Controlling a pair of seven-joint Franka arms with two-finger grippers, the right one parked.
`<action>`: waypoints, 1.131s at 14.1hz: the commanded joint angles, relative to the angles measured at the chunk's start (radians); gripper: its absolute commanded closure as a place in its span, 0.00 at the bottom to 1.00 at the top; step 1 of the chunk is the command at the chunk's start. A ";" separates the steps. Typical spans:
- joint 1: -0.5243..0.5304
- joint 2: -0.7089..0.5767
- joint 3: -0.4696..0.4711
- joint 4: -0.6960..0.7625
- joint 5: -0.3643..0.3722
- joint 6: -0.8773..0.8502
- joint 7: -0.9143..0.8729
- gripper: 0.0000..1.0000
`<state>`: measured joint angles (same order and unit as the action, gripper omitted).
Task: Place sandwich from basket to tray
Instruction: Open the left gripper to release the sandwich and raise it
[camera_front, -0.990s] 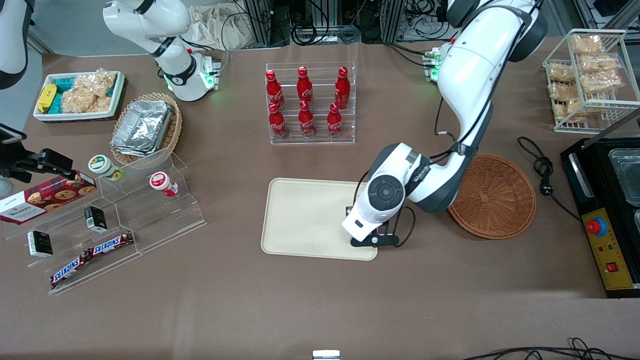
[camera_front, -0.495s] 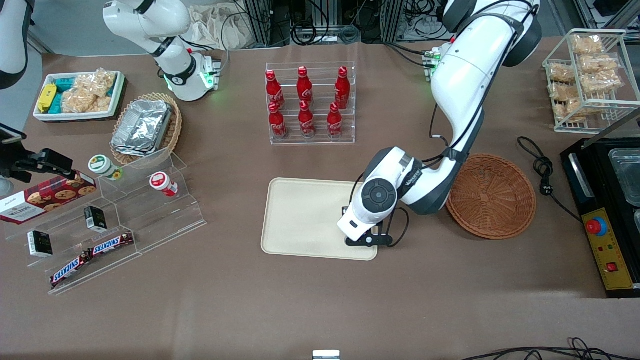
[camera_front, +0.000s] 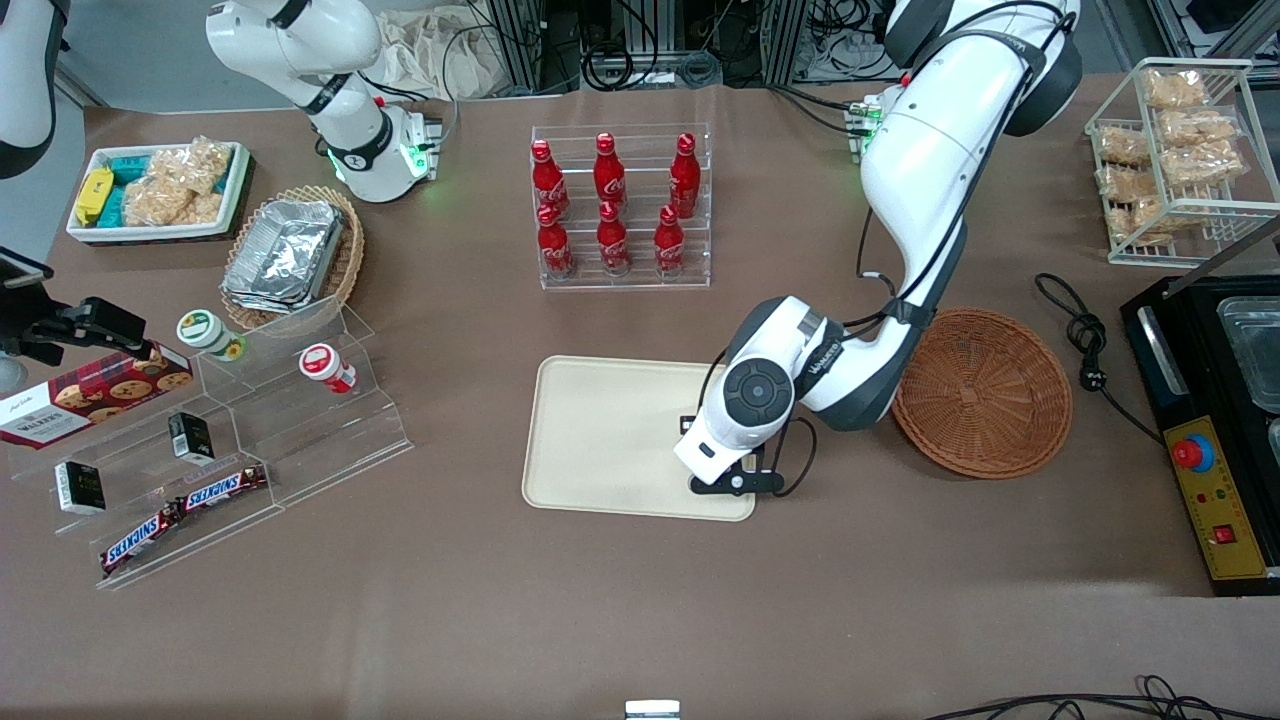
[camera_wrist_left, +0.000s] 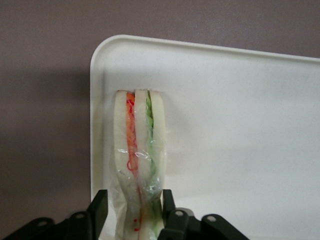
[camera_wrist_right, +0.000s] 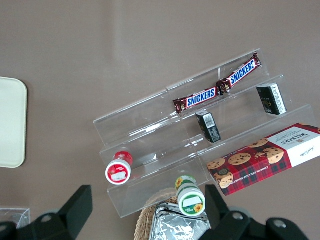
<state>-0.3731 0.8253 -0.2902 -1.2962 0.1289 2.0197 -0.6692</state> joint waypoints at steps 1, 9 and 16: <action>-0.001 -0.038 0.009 0.020 0.006 -0.019 -0.007 0.01; 0.121 -0.412 0.017 -0.193 0.009 -0.193 0.013 0.01; 0.298 -0.667 0.016 -0.356 -0.043 -0.268 0.014 0.01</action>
<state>-0.1301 0.2234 -0.2698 -1.6081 0.1238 1.7896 -0.6598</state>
